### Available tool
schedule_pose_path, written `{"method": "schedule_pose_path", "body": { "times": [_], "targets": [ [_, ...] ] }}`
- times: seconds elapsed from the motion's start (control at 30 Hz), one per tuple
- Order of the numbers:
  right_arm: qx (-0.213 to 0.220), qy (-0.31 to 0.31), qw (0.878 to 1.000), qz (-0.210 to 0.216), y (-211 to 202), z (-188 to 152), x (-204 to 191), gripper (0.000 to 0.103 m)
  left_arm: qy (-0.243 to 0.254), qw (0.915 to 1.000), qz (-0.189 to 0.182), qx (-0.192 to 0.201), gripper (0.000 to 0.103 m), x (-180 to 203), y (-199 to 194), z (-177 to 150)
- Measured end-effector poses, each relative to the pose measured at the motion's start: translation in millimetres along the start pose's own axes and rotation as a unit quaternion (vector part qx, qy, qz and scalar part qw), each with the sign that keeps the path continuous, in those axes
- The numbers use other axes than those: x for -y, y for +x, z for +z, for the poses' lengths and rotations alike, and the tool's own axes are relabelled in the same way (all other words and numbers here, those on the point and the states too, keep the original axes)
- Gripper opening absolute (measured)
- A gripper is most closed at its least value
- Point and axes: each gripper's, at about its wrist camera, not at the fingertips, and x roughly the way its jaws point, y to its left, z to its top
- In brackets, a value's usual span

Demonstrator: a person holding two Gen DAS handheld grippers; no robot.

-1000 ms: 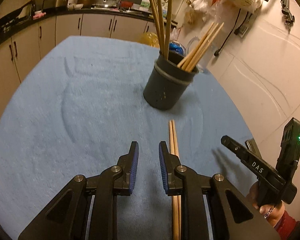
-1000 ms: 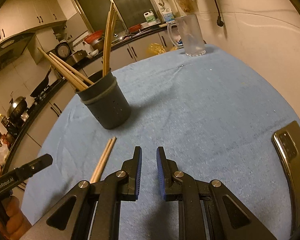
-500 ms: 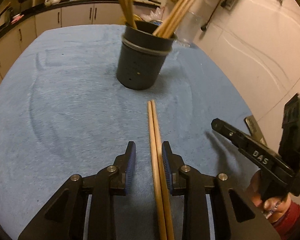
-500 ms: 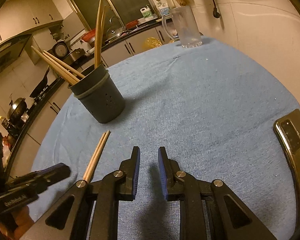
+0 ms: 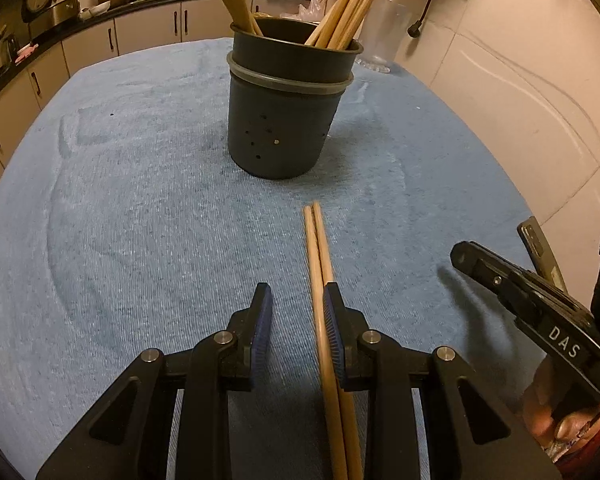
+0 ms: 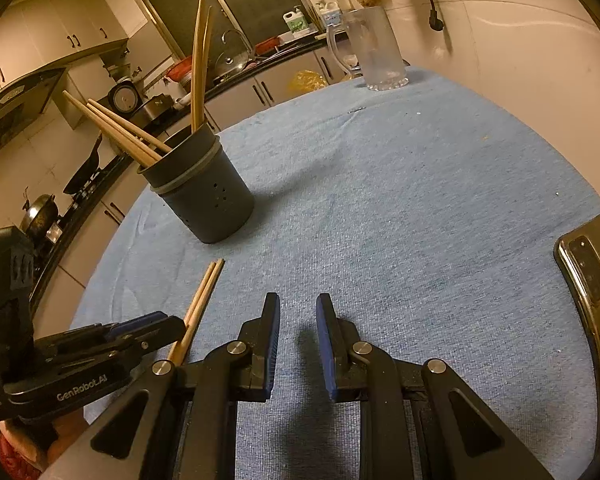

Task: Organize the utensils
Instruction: 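Move both open grippers back to the remaining chopsticks on the towel, then grasp a chopstick with the left gripper while the right gripper grasps another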

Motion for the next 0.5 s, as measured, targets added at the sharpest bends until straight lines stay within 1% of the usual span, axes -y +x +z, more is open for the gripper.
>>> {"method": "schedule_pose_path", "body": {
  "times": [0.2, 0.27, 0.3, 0.33, 0.4, 0.47, 0.5],
  "targets": [
    [-0.001, -0.001, 1.000, -0.005, 0.3, -0.4, -0.7, 0.020, 0.013, 0.9997, 0.018, -0.007, 0.025, 3.9, 9.2, 11.0],
    [-0.001, -0.001, 1.000, -0.007, 0.4, -0.4, -0.7, 0.020, 0.013, 0.9996, 0.024, -0.005, 0.022, 4.0, 7.3, 8.7],
    [-0.001, -0.002, 1.000, -0.008, 0.6, -0.4, -1.0, 0.020, 0.010, 0.9996, 0.028, -0.005, 0.018, 2.6, 6.6, 8.1],
    [-0.002, -0.002, 1.000, -0.009, 0.8, -0.3, -1.2, 0.021, 0.004, 0.9995, 0.033, -0.003, 0.015, 0.5, 5.6, 7.0],
    [-0.004, -0.005, 1.000, -0.013, 1.6, -0.5, -1.8, 0.021, -0.012, 0.9994, 0.033, 0.000, 0.013, -7.9, 0.4, 3.0],
    [-0.003, -0.007, 1.000, -0.015, 1.6, -0.4, -3.0, 0.021, -0.042, 0.9984, 0.036, 0.005, 0.012, -23.3, -6.6, -2.9],
    [-0.004, -0.009, 1.000, -0.016, 1.6, -0.8, -3.6, 0.021, -0.056, 0.9978, 0.035, 0.007, 0.010, -30.6, -9.7, -5.6]
  ]
}}
